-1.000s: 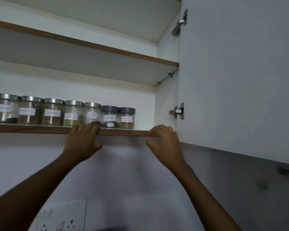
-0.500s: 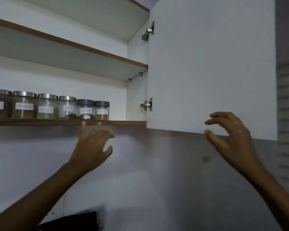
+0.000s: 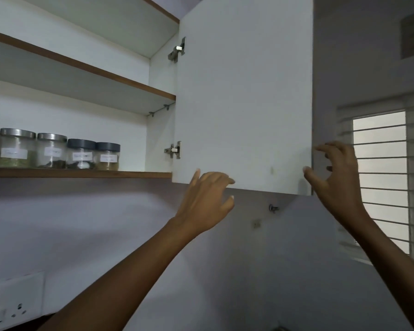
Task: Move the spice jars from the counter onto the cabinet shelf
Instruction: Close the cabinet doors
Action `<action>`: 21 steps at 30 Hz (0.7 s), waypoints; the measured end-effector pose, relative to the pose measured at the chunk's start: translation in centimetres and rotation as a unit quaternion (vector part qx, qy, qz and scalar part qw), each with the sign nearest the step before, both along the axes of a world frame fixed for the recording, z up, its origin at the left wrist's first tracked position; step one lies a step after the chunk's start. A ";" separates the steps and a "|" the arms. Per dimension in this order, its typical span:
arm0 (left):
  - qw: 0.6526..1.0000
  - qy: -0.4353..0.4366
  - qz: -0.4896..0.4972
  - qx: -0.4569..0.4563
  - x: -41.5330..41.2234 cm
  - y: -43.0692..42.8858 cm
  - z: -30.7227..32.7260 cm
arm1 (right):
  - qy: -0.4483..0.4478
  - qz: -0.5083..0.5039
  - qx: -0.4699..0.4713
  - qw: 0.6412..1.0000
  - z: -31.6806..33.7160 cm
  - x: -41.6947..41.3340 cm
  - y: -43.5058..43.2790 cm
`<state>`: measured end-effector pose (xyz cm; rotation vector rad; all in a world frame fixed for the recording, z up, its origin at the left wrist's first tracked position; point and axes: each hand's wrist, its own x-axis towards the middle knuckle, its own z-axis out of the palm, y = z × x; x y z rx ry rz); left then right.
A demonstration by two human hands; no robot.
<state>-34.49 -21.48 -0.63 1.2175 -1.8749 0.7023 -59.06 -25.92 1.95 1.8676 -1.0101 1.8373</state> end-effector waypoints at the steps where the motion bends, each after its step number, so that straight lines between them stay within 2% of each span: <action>1: 1.000 0.003 -0.013 -0.001 -1.4 -0.2 0.3 | -0.023 0.035 0.011 0.999 0.2 -0.4 -0.3; 6: 0.997 0.024 -0.040 0.065 -7.8 -1.1 1.6 | -0.136 0.218 0.106 0.961 1.8 -0.5 -1.3; 9: 0.987 0.099 -0.027 0.122 -12.6 -2.7 1.9 | -0.166 0.295 0.123 0.933 3.5 -0.5 -1.4; 11: 0.979 0.157 -0.029 0.125 -15.4 -4.1 2.0 | -0.165 0.318 0.125 0.925 4.5 -0.8 -1.5; 13: 0.978 0.179 -0.014 0.105 -17.1 -5.0 1.8 | -0.152 0.336 0.128 0.921 5.1 -1.1 -1.8; 16: 0.983 0.170 0.030 0.066 -17.6 -5.7 1.4 | -0.145 0.373 0.148 0.904 5.0 -1.3 -2.1; 21: 0.984 0.143 0.086 0.059 -17.5 -4.6 1.2 | -0.138 0.384 0.128 0.904 4.4 -1.3 -1.8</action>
